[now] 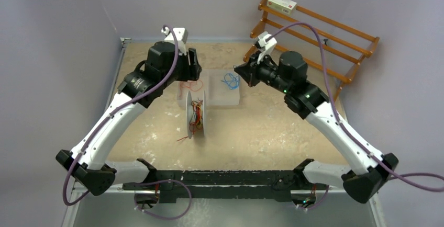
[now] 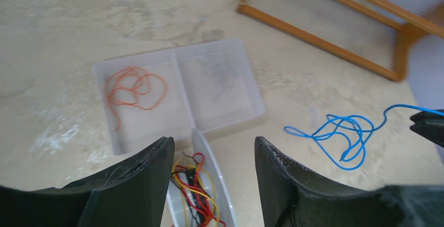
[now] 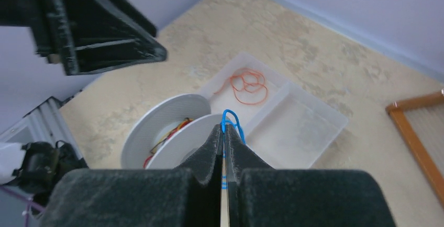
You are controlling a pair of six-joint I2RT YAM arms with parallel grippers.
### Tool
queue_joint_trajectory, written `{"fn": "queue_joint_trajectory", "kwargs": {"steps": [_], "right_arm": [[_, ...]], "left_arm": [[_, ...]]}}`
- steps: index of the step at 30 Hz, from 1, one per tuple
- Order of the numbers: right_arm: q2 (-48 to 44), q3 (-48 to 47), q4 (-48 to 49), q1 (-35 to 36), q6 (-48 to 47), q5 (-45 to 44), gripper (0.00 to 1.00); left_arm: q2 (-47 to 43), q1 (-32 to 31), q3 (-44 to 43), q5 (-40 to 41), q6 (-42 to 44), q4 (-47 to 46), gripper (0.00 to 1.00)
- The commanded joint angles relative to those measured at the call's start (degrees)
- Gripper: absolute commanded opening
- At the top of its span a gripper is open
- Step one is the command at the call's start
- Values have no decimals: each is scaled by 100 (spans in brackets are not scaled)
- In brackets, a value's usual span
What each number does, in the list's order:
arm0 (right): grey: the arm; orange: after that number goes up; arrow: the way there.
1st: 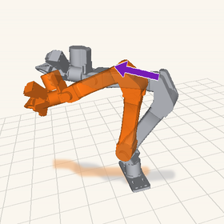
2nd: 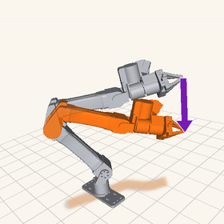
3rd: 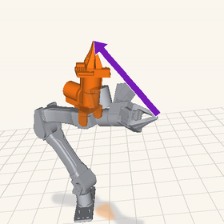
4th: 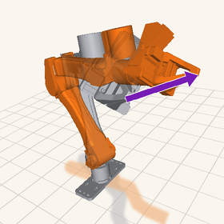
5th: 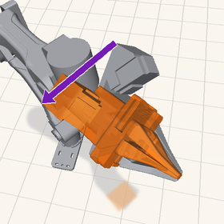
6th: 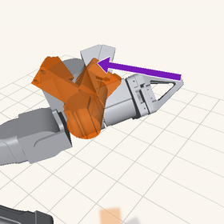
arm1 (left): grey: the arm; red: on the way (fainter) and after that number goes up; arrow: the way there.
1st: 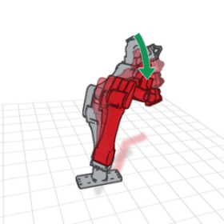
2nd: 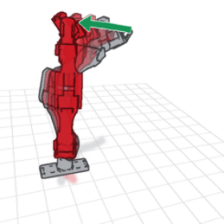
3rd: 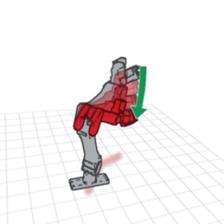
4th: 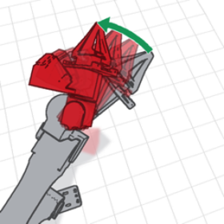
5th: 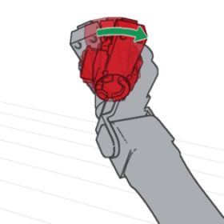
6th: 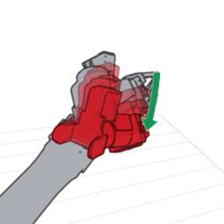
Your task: Wrap the cables
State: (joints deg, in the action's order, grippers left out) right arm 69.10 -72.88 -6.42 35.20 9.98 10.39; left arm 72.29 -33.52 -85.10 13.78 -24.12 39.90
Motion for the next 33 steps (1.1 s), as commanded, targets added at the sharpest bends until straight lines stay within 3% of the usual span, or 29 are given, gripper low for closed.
{"fn": "queue_joint_trajectory", "kwargs": {"steps": [1, 11, 18, 26, 33], "right_arm": [[-612, 178, 403, -5, -465, 1125, 0], [-1346, 512, 450, -9, -579, 2497, 0], [-1240, 213, -5, -6, -732, 2927, 0], [-909, -126, -511, -10, -794, 3831, 0], [-854, -197, -387, -7, -616, 4327, 0]], "left_arm": [[-156, -14, -388, -2032, 475, -389, 57], [-906, -14, 405, -4749, 419, -1993, 59], [-832, -55, 485, -6411, 740, -2134, 59], [-523, -140, 381, -7138, 987, -1955, 58], [-438, -220, 389, -7178, 1110, -1838, 56]]}}
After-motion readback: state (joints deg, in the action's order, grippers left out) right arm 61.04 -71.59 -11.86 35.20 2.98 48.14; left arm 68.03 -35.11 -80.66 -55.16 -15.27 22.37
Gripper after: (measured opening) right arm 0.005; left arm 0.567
